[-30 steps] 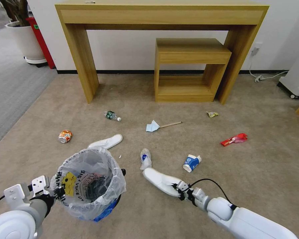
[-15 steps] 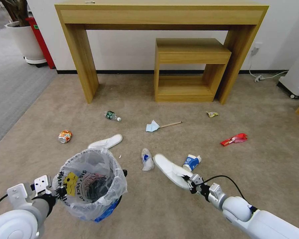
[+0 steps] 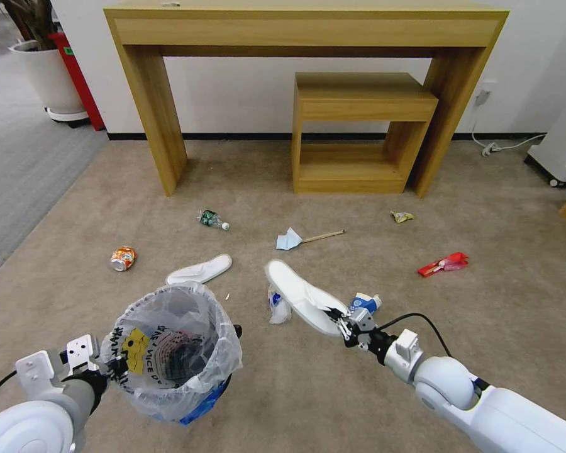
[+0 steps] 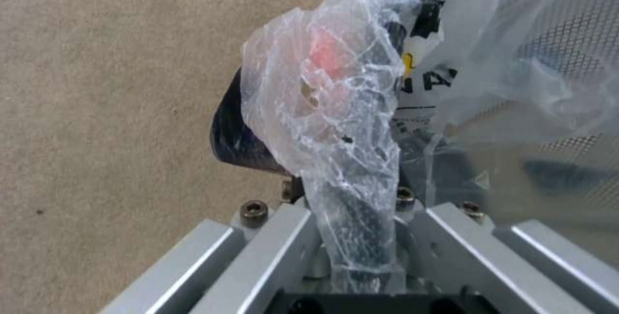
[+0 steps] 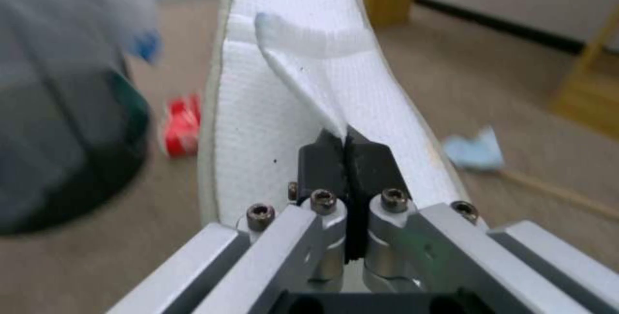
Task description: Pick up the trash bin and place the garbage on the floor into it.
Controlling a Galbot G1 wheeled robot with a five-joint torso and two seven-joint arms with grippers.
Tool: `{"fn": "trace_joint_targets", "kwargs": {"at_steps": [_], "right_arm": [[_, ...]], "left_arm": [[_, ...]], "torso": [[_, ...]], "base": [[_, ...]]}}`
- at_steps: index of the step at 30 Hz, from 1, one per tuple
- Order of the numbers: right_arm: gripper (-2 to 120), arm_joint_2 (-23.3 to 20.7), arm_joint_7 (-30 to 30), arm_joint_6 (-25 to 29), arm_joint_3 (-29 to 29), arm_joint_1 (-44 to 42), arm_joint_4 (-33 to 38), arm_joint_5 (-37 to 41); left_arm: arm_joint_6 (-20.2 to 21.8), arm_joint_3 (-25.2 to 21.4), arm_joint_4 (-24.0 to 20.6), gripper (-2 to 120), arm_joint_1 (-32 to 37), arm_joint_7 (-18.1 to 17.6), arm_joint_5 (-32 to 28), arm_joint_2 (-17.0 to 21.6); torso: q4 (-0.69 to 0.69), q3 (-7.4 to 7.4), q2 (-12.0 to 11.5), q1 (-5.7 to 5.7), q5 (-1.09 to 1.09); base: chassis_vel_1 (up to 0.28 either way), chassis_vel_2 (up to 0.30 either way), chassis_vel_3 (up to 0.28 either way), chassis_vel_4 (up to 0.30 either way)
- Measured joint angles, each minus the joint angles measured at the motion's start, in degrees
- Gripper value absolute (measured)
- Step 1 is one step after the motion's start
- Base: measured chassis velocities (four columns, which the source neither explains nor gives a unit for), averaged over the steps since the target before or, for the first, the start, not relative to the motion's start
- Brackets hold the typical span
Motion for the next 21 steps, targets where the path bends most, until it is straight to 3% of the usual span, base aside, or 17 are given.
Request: {"fn": "trace_joint_targets", "kwargs": {"at_steps": [21], "right_arm": [[0, 0.7, -11.2, 6.1, -1.7, 2.5, 9.7, 11.1]], "left_arm": [[0.0, 0.5, -0.9, 1, 0.4, 0.3, 0.6, -0.4]], "torso": [[0.00, 0.00, 0.0, 0.00, 0.00]], "base": [[0.000, 0.000, 0.000, 0.000]]}}
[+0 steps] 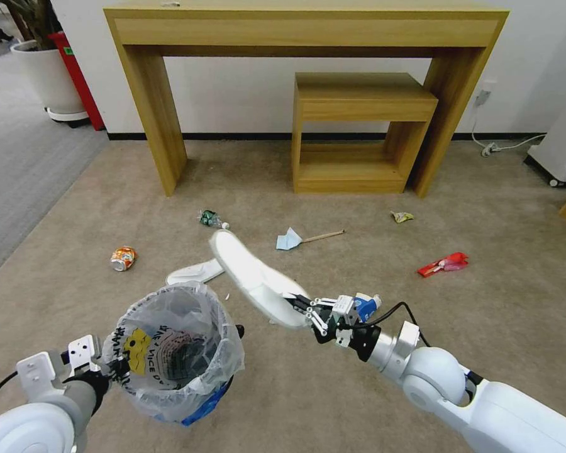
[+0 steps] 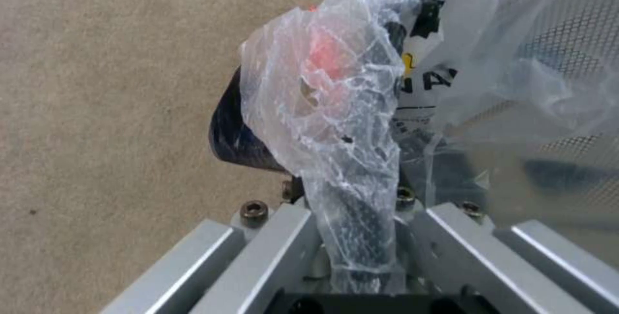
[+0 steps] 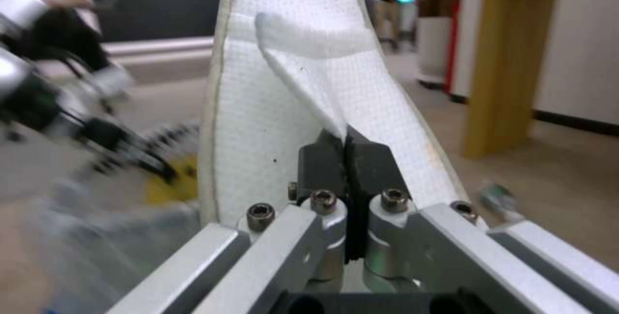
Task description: Pick up the trash bin and place the garbage on the floor into it.
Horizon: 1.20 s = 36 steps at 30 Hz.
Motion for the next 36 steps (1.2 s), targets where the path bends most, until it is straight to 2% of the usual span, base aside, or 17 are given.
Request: {"fn": "trace_joint_targets", "kwargs": {"at_steps": [3, 7, 17, 23, 28, 36], "right_arm": [[0, 0.4, -4.9, 0.4, -0.7, 1.2, 1.2, 4.0], [0, 1.0, -6.9, 0.6, -1.9, 2.4, 2.2, 5.5], [0, 2.4, -7.3, 1.1, -7.5, 7.0, 3.5, 6.0], [0, 3.9, -6.8, 1.3, -12.5, 13.9, 3.5, 7.3], [0, 5.8, -6.0, 1.6, -17.3, 19.7, 2.4, 8.9], [0, 8.8, -5.9, 2.4, -22.5, 23.9, -0.2, 9.7]], "left_arm": [[0.0, 0.3, 0.0, 1, 0.0, 0.0, 0.3, -0.2], [0.0, 0.5, -0.3, 1, 0.0, 0.1, 0.7, -0.5], [0.0, 0.7, -0.9, 1, 0.6, 0.5, 1.4, -1.0], [0.0, 0.8, -1.2, 1, 1.2, 0.6, 1.7, -1.4], [0.0, 1.2, -1.3, 1, 1.2, 1.0, 2.0, -1.7], [0.0, 1.4, -1.3, 1, 1.1, 1.4, 2.3, -1.8]], "torso": [[0.00, 0.00, 0.0, 0.00, 0.00], [0.00, 0.00, 0.0, 0.00, 0.01], [-0.01, 0.00, 0.0, 0.00, 0.00], [0.00, 0.00, 0.0, 0.00, 0.00], [0.00, 0.00, 0.0, 0.00, 0.00], [0.00, 0.00, 0.0, 0.00, 0.00]], "base": [[0.000, 0.000, 0.000, 0.000], [0.000, 0.000, 0.000, 0.000], [0.000, 0.000, 0.000, 0.000], [0.000, 0.000, 0.000, 0.000], [0.000, 0.000, 0.000, 0.000], [0.000, 0.000, 0.000, 0.000]]}}
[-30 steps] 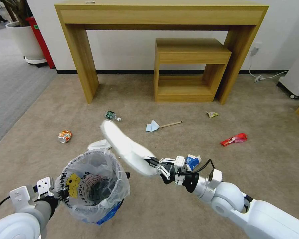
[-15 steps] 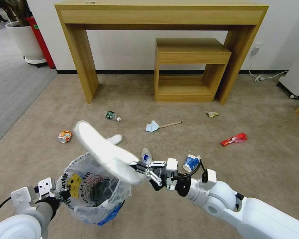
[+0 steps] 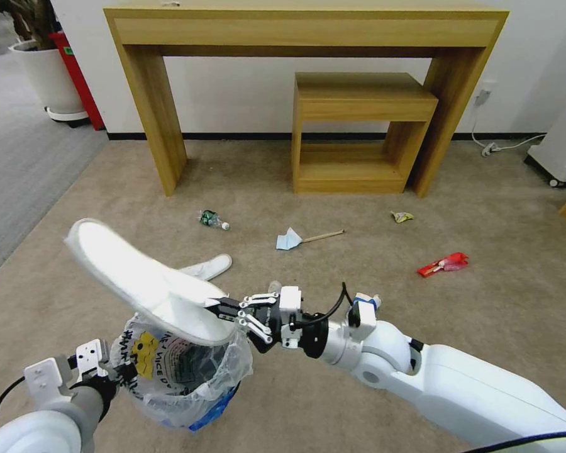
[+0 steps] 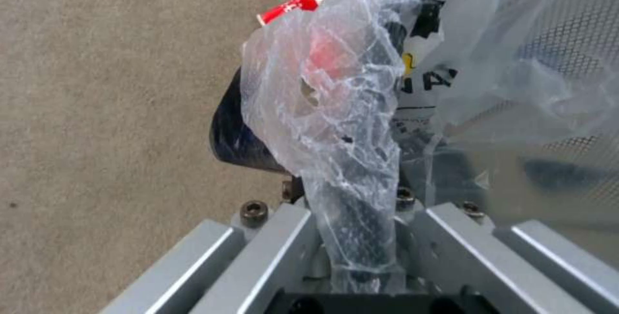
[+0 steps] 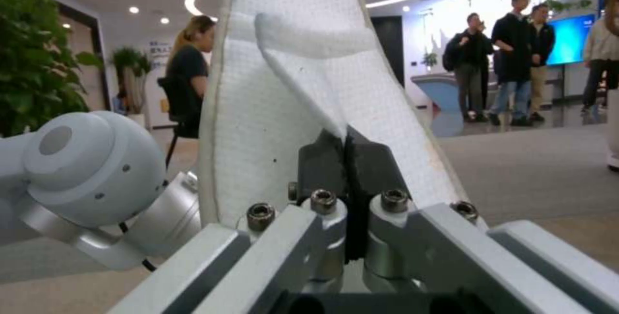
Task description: Pick up the trash bin and place the garbage on the floor into it.
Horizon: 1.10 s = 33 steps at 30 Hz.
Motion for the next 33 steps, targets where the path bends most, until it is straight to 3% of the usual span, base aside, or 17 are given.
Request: {"fn": "trace_joint_targets", "kwargs": {"at_steps": [19, 33], "right_arm": [[0, 6.1, -0.2, 1.3, -8.2, 3.0, -6.1, -0.5], [0, 8.8, -0.7, 2.2, -10.6, 3.9, -9.3, -1.2]], "left_arm": [[0.0, -0.2, -0.9, 1, -0.1, 0.1, -0.4, -0.2], [0.0, -0.1, -2.7, 1, 1.1, 0.2, -0.3, -0.6]], "torso": [[0.00, 0.00, 0.0, 0.00, 0.00], [0.00, 0.00, 0.0, 0.01, 0.00]], "base": [[0.000, 0.000, 0.000, 0.000], [0.000, 0.000, 0.000, 0.000]]}}
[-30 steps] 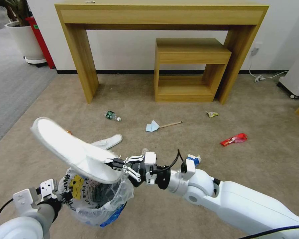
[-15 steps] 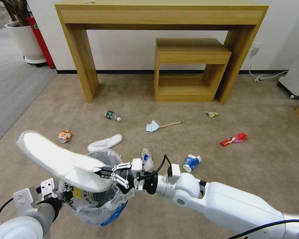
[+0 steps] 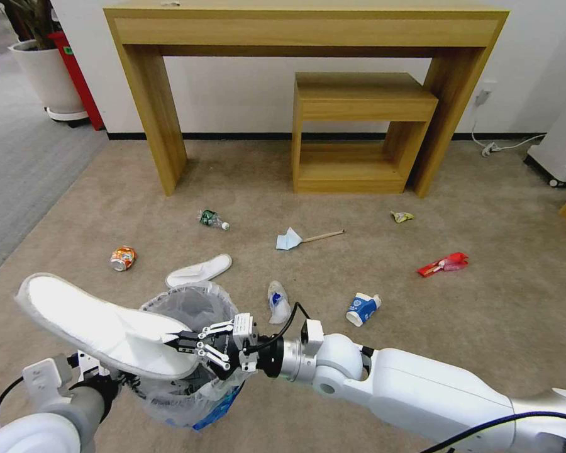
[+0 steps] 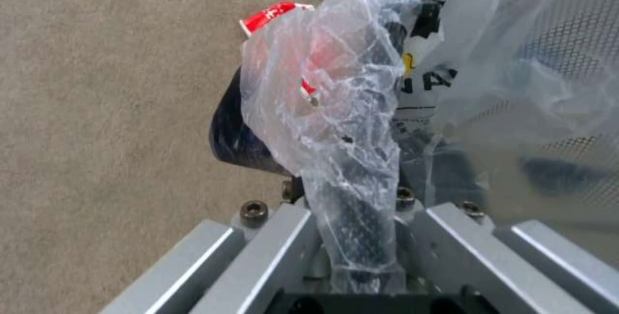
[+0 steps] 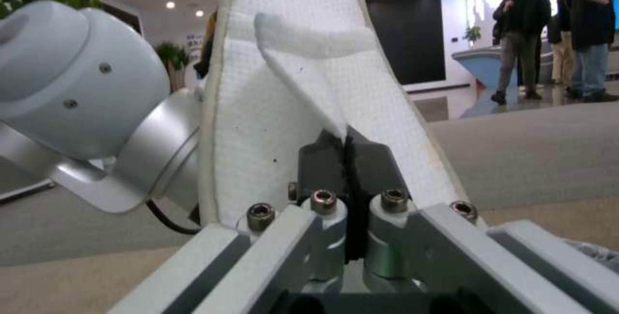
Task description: Pick up the trash bin and place the garbage on the floor into it.
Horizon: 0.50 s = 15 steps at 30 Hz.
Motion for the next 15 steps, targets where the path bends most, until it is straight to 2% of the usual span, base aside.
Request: {"fn": "trace_joint_targets", "kwargs": {"at_steps": [15], "right_arm": [[0, -0.2, -0.1, 0.9, 0.2, -0.1, -1.7, -1.6]], "left_arm": [[0.0, -0.2, -0.6, 1, 0.9, 0.9, 0.7, -0.2]], "torso": [[-0.01, 0.00, 0.0, 0.00, 0.00]], "base": [[0.000, 0.000, 0.000, 0.000]]}}
